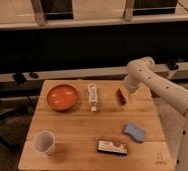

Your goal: Place the pepper in the ceramic bowl

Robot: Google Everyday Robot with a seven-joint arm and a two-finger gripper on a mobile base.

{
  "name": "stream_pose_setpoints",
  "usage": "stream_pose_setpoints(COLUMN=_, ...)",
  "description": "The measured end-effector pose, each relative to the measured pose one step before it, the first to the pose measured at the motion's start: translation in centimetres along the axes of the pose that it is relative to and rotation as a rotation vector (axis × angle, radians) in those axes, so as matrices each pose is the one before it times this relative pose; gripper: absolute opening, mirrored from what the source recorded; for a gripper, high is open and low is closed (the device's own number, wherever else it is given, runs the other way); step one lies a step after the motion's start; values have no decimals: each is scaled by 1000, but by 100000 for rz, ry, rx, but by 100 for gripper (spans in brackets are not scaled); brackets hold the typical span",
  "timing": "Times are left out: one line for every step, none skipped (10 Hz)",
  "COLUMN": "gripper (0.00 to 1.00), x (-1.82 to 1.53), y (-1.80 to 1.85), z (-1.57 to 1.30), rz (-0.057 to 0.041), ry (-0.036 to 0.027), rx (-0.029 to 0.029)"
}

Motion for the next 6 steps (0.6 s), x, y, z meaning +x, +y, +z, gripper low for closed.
stream_pose_setpoints(gripper=80, x=285, y=-27, z=72, rz=-410, ry=129, rx=-62)
stream_pose_setpoints(gripper=80, x=118, y=-90, z=262, rz=-855, ry=-135, rx=-613)
stream_pose_setpoints(gripper=80, x=95, y=-200, z=345, rz=-817, ry=-66, rx=-363)
stream_pose_setpoints(gripper=80, x=105, y=-92, z=283, rz=-701, ry=-143, rx=-372)
stream_pose_setpoints(gripper=80, x=197, y=-27, z=283, rz=-868, ry=-316, rx=-391)
stream_pose_setpoints(gripper=80, x=155, y=25, z=102, rz=-520, ry=-188, rx=-295)
